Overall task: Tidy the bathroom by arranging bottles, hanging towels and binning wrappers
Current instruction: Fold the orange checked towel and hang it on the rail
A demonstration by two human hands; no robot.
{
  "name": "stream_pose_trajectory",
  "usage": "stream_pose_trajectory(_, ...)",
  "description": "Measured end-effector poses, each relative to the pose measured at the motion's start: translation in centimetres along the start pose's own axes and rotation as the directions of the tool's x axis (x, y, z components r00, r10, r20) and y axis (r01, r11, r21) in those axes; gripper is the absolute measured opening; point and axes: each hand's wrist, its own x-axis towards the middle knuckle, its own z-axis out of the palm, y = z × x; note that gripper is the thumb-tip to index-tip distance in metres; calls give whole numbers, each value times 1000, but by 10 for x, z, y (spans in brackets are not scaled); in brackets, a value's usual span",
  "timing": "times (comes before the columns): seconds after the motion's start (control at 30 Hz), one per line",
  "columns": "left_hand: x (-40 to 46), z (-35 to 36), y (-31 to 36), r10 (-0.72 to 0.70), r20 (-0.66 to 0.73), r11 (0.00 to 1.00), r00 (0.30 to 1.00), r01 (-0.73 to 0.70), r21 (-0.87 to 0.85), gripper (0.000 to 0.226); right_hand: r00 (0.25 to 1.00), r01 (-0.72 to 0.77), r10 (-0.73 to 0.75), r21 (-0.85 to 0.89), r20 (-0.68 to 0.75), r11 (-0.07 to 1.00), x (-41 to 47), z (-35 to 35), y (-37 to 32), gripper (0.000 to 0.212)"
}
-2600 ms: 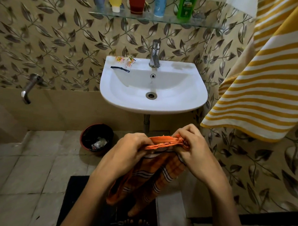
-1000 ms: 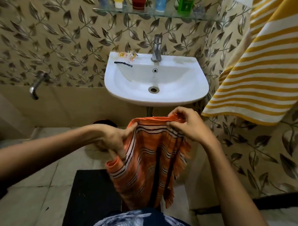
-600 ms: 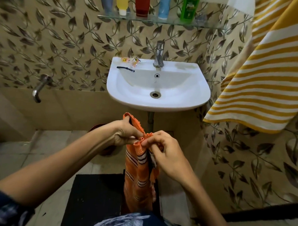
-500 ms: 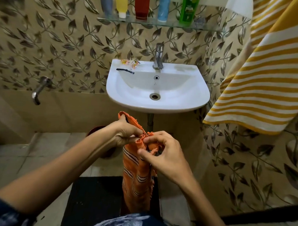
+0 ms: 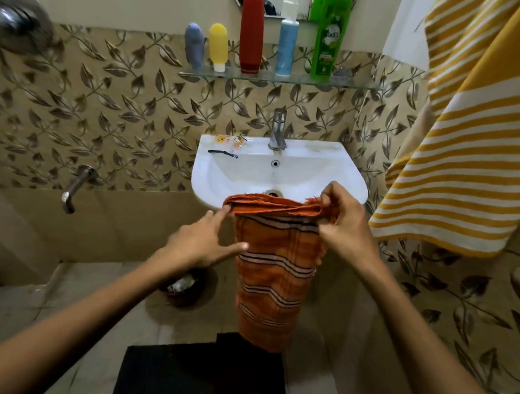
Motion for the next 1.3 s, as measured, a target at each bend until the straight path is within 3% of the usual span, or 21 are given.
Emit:
stream_pose_trajectory(0.07,5,-14,-6,47,-180,961,983,5,275,73,995,78,-74,-77,60,994,15,-11,-8,45)
stream_pose_trajectory(0.13,15,-37,-8,251,-317,927,915,-133,350,47,989,114,-104,-94,105,989,31,-25,-20,44)
stream_pose_trajectory(0.23,25,-82,-4,516,-375,857,770,-468,218,25,987,132,-121,-102,105,986,46,-50,-40,37)
stream_pose_trajectory(0.33,28,-102,15,601,-532,748,597,-654,112,20,986,168,-166,-85,22,982,52,-73,-52,45)
stream_pose_trajectory(0.43,36,-98,30,622,-446,743,644,-665,76,17,994,101,-90,-188,67,977,52,-85,-46,46)
stream_pose_trajectory(0.6,58,-108,46,573,-543,741,614,-671,21,11,996,92,-89,-242,22,966,53,-95,-35,49)
stream_pose_trajectory(0.73,76,-113,66,501,-665,826,553,-535,177,10,998,63,-69,-285,-11,956,80,-101,-40,46)
stream_pose_trajectory(0.83,94,-122,83,409,-794,859,450,-484,168,14,972,138,-178,-244,-152,960,107,-105,-48,48)
stream_pose_trajectory(0.9,112,-140,104,322,-840,833,437,-552,32,13,917,185,-261,-258,-302,948,132,-109,-55,48)
stream_pose_trajectory(0.97,131,-163,125,258,-846,770,467,-628,-112,13,835,230,-329,-263,-441,937,159,-112,-62,45)
stream_pose_trajectory(1.1,160,-212,177,253,-874,651,415,-741,-163,11,622,295,-444,-331,-646,896,217,-127,-80,49)
stream_pose_trajectory(1.2,193,-248,212,303,-861,483,409,-844,-231,40,464,313,-491,-382,-737,870,272,-150,-90,46)
stream_pose_trajectory(1.3,229,-278,242,388,-811,410,437,-870,-273,79,320,361,-540,-427,-778,829,326,-168,-96,38)
